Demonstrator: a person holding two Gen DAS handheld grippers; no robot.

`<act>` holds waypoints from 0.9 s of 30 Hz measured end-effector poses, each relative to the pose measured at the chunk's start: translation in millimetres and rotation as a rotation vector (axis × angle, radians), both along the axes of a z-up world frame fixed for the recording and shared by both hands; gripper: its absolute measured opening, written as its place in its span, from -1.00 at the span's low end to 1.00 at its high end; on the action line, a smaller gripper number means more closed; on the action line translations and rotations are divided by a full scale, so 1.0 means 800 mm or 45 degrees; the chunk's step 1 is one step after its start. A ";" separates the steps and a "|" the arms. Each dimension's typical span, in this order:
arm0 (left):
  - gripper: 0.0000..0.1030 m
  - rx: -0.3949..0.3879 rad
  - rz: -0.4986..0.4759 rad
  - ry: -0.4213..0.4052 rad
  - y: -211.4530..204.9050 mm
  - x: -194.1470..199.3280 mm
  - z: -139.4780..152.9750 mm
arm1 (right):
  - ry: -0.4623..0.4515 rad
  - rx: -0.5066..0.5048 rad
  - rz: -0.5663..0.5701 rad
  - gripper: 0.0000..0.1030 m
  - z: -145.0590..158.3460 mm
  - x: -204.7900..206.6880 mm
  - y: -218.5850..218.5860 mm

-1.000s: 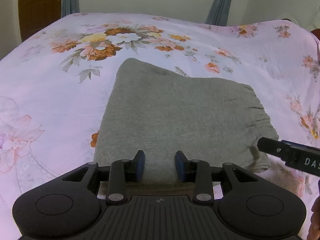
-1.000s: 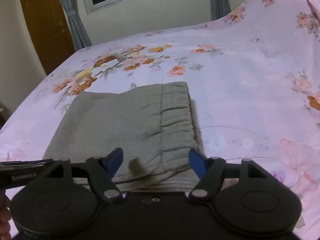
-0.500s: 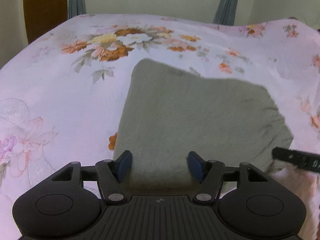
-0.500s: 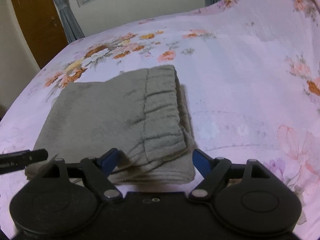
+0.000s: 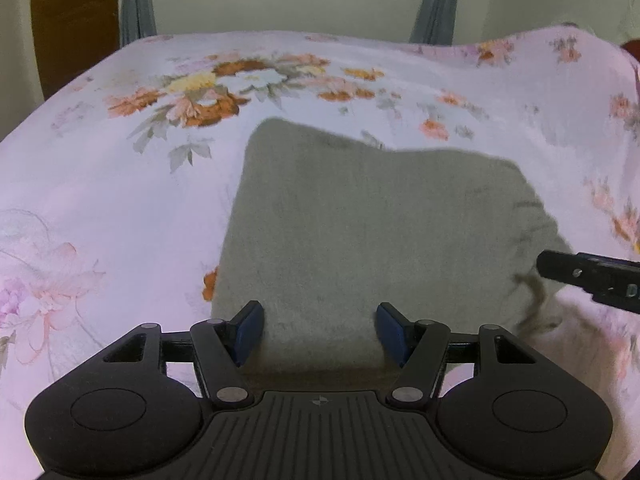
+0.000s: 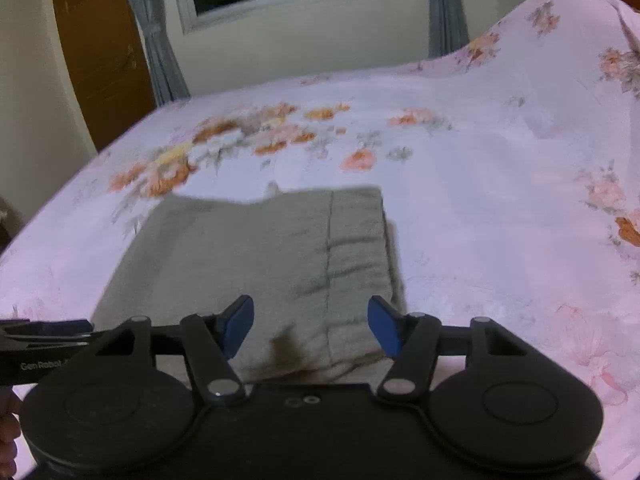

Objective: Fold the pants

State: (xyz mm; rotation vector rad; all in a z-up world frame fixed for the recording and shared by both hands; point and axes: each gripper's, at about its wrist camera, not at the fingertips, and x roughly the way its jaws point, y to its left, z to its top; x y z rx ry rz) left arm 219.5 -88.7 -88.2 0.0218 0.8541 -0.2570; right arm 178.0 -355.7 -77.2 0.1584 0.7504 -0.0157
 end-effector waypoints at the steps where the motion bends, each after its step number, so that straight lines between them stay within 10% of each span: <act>1: 0.22 0.002 -0.002 -0.003 0.000 -0.001 -0.001 | 0.046 0.008 -0.002 0.25 -0.008 0.004 -0.002; 27: 0.22 -0.041 0.041 0.058 0.026 0.036 -0.009 | 0.094 0.078 -0.028 0.62 -0.020 0.027 -0.023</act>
